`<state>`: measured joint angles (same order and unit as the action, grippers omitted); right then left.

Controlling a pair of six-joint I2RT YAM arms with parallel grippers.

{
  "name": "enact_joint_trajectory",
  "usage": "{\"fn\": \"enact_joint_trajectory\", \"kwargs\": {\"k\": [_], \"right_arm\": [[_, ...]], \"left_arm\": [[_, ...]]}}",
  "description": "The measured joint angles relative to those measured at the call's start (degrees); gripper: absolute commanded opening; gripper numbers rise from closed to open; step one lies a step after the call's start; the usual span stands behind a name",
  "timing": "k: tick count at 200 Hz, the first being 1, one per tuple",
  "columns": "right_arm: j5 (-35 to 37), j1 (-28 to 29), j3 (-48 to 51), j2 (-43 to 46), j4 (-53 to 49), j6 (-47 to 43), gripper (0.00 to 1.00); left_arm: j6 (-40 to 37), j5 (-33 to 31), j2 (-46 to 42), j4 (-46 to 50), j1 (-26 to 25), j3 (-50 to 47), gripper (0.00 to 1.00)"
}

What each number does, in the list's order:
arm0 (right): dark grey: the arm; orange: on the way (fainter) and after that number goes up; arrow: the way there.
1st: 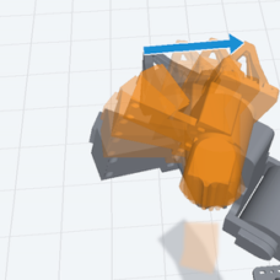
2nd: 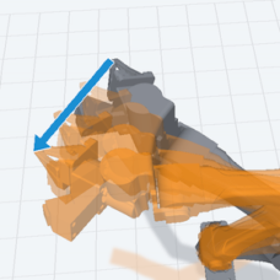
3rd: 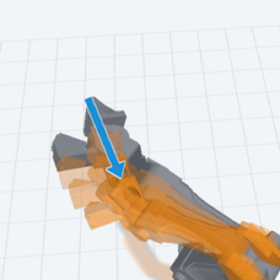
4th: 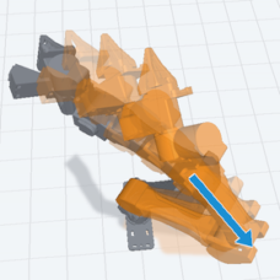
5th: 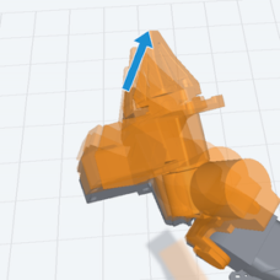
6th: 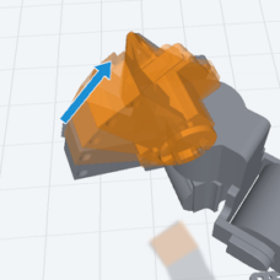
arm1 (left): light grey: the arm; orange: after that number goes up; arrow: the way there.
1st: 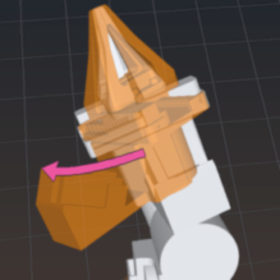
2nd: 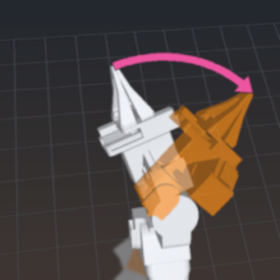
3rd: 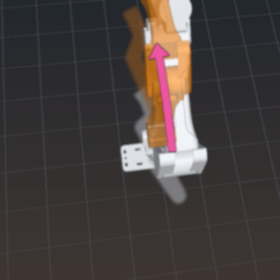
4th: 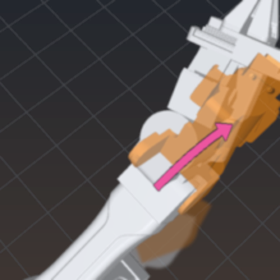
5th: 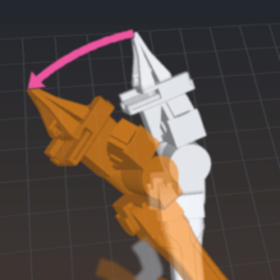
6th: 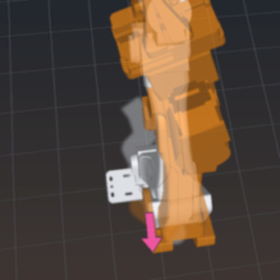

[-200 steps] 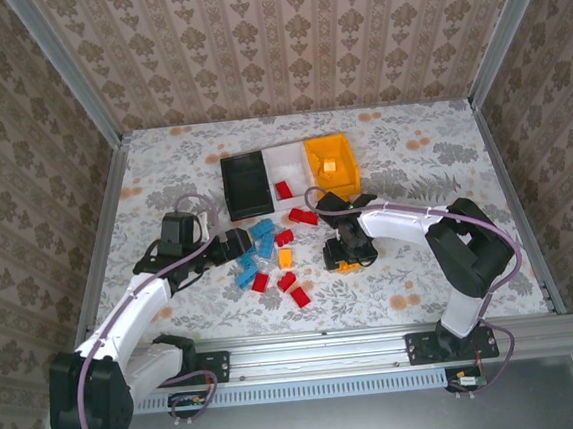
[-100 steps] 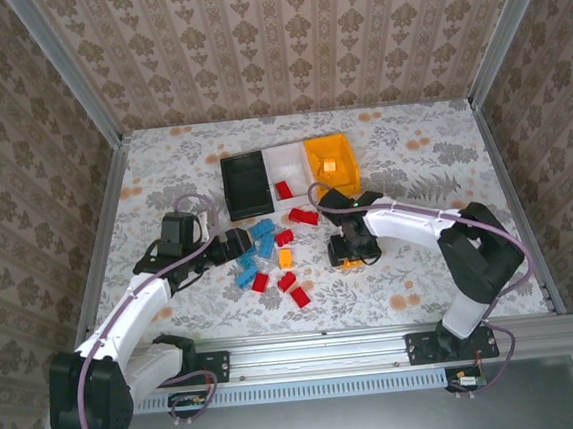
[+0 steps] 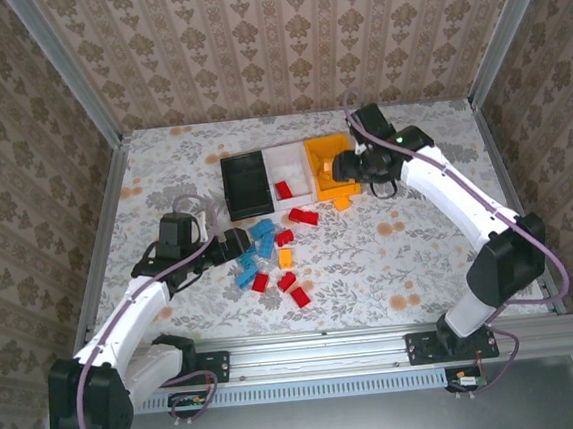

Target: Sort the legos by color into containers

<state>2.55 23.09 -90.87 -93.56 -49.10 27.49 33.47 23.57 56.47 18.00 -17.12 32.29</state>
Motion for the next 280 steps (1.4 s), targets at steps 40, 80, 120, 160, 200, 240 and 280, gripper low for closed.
{"fn": "enact_joint_trajectory", "kwargs": {"k": [40,80,120,160,200,240,280], "right_arm": [[1.4,-1.5,-11.4,-13.6,3.1,-0.3,0.55],[2.9,-1.7,-23.8,-27.9,3.9,-0.4,0.55],[3.4,-2.5,-35.6,-38.7,3.0,-1.2,0.56],[3.5,-3.3,-41.4,-44.2,1.3,-2.1,0.66],[3.4,-3.6,-43.1,-46.1,0.0,-2.5,0.78],[3.3,-3.6,-43.2,-46.1,-0.5,-3.0,0.82],[3.1,-3.7,-43.2,-46.1,-0.7,-3.1,0.83]], "left_arm": [[0.0,0.0,-1.2,0.8,0.9,-1.1,1.00],[-0.1,0.5,-2.3,2.5,2.1,-2.2,1.00],[-0.5,0.9,-2.5,3.2,3.0,-2.3,1.00],[-1.0,1.3,-2.4,3.4,4.0,-2.6,1.00],[-1.2,2.1,-0.2,3.2,4.4,-2.6,1.00],[-1.2,2.5,1.4,2.5,4.5,-2.6,1.00],[-1.1,2.9,1.4,2.1,4.5,-2.6,1.00]]}}
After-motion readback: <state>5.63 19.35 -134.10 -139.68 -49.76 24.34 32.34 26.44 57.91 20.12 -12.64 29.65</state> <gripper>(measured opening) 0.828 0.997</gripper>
